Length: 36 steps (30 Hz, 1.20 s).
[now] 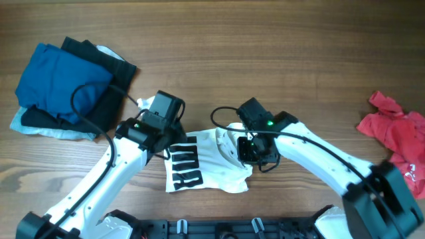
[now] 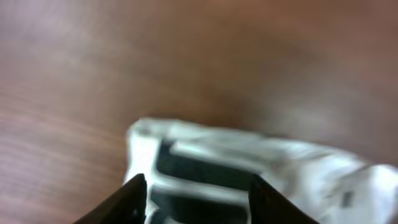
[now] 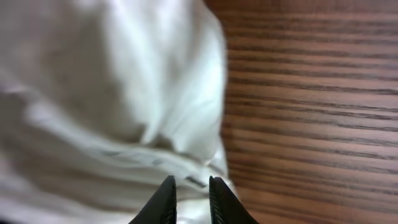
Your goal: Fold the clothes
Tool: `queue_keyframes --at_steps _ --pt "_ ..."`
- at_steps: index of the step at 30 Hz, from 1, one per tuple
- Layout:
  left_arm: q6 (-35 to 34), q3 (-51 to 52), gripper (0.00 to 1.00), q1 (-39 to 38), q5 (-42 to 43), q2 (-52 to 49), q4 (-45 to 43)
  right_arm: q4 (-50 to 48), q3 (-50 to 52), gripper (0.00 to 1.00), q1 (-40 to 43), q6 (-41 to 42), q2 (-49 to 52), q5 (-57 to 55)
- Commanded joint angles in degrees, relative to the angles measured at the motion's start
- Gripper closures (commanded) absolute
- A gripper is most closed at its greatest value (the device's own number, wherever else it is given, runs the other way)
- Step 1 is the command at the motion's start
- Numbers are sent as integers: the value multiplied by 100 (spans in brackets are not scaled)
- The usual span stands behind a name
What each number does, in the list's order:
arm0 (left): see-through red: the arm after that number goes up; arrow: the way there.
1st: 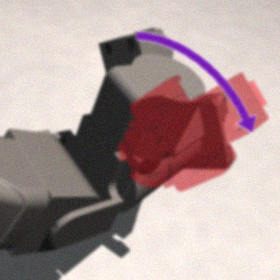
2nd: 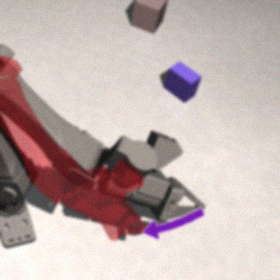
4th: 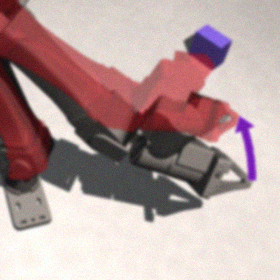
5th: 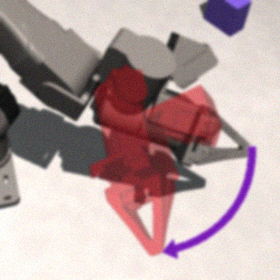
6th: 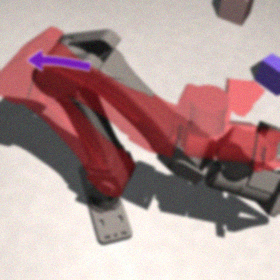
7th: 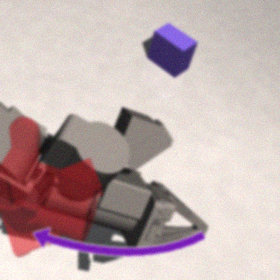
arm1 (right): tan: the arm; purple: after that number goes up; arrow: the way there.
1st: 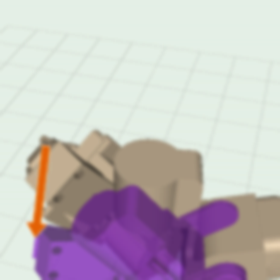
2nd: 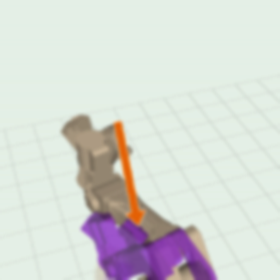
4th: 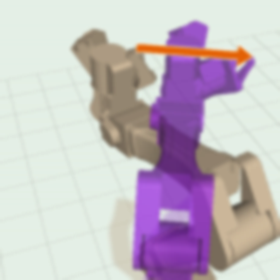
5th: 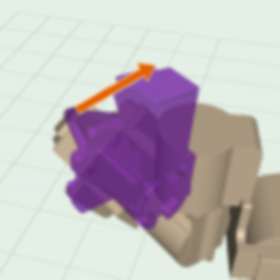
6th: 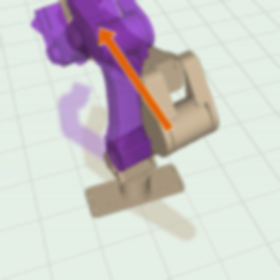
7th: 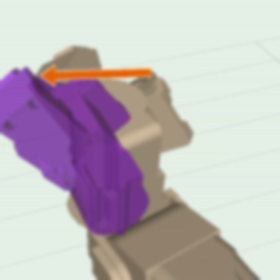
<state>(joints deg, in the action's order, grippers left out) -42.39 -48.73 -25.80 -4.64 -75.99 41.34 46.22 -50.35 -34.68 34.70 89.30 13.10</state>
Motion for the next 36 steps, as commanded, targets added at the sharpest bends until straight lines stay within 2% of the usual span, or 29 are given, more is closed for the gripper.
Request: queue_keyframes --at_steps 1,7,11,16,18,22,25,29,36 --pt "778 -79 52 33 -107 -245 -444 101 22 82 2 105 -365 470" --pt "776 -79 53 33 -103 -1268 -461 433 22 78 -358 -153 -337 846" --pt "769 -79 49 31 -46 -1823 -417 435 24 73 -695 -105 -337 780" --pt "745 -79 52 31 74 -1939 472 396 212 69 -822 9 -164 761" --pt "745 -76 55 31 74 -1939 791 188 391 68 -822 7 -61 802" --pt "719 -61 57 31 177 -1939 1377 -363 535 68 -822 -2 149 581" --pt "723 -63 60 31 223 -1926 1379 -767 535 68 -669 149 170 -203" --pt "723 -61 58 31 365 -1928 1303 -1388 535 69 -173 116 170 -1003" --pt "723 -63 59 15 1375 -1928 590 -3001 535 69 551 -887 170 -1093"
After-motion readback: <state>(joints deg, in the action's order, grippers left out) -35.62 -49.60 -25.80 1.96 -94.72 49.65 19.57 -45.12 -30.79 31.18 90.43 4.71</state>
